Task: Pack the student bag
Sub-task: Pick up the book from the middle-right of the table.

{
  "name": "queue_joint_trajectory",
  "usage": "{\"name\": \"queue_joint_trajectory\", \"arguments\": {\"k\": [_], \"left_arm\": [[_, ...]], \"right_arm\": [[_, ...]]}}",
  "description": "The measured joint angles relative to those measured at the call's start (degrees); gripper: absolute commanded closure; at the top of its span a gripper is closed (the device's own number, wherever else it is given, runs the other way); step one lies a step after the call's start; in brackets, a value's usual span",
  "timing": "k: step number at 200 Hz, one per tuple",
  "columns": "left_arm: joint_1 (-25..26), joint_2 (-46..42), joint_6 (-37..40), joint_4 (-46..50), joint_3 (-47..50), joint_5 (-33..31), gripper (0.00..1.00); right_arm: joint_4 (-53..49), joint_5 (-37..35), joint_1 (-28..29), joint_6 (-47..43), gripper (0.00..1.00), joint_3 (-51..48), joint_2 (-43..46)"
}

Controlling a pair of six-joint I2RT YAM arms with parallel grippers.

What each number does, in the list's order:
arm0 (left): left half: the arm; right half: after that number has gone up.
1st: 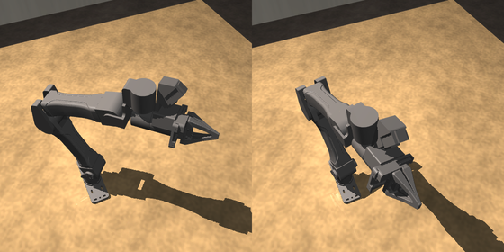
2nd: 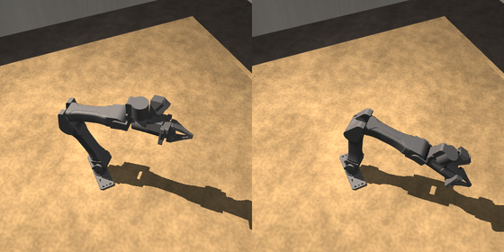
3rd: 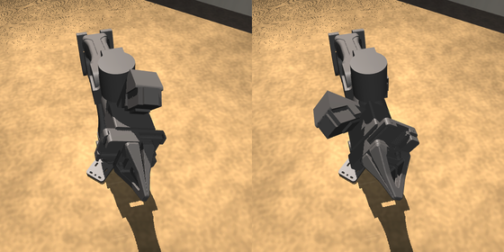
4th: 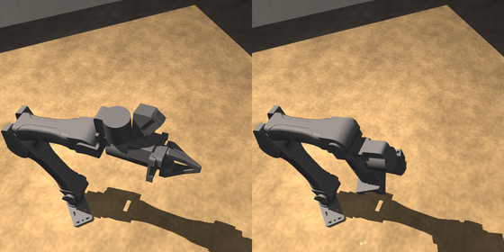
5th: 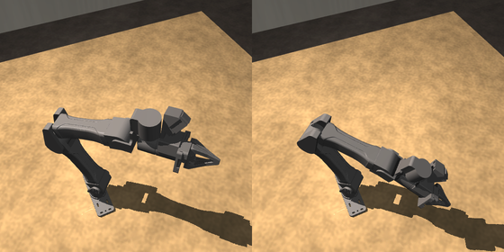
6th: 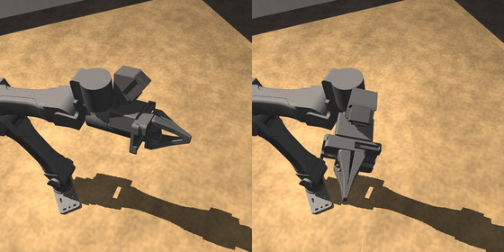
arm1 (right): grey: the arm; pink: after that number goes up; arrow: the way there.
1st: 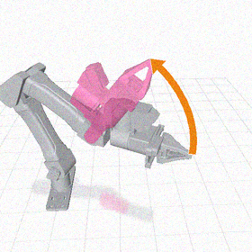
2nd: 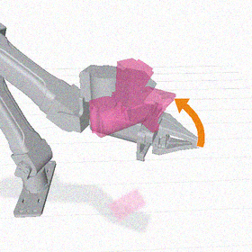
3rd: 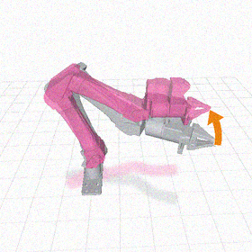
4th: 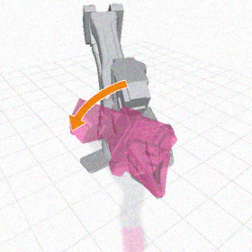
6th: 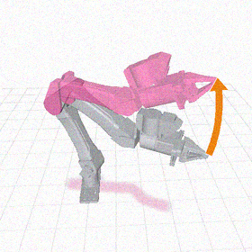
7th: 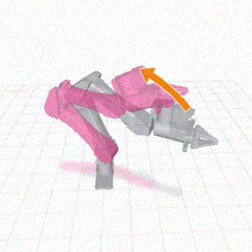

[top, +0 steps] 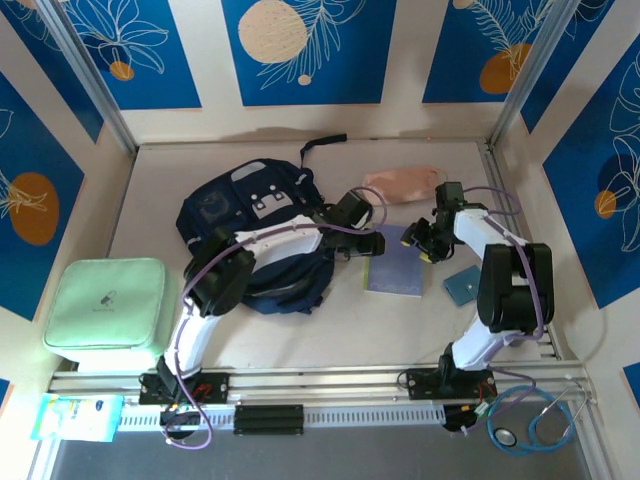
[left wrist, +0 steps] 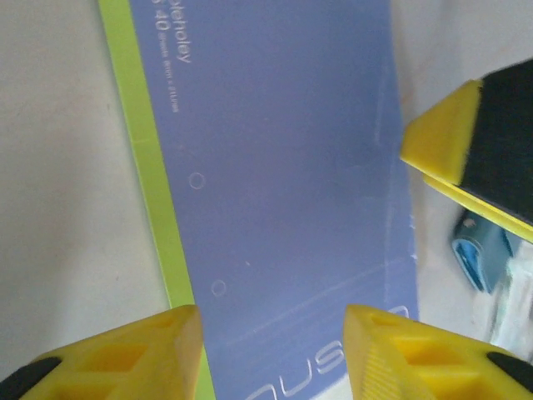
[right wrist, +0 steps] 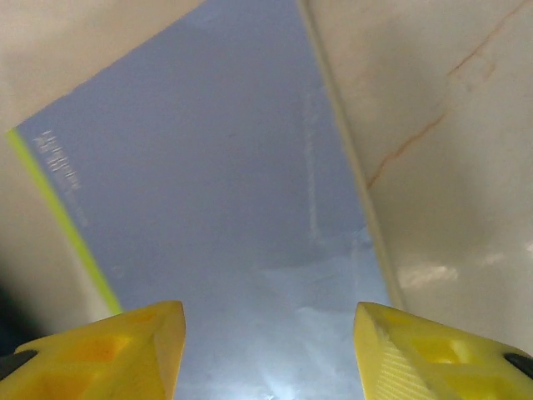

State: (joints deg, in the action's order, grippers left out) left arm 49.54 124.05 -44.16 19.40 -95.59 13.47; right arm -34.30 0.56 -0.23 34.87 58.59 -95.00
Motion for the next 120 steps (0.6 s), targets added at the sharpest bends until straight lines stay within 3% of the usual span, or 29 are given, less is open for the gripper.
{"name": "queue_joint_trajectory", "arguments": {"k": [120], "left_arm": [[-0.15,7.72,-2.32,4.07,-6.29,-0.17,0.53]], "right_arm": [[-0.02,1.40,-1.03,-1.46,0.44,0.35,-4.31]]}}
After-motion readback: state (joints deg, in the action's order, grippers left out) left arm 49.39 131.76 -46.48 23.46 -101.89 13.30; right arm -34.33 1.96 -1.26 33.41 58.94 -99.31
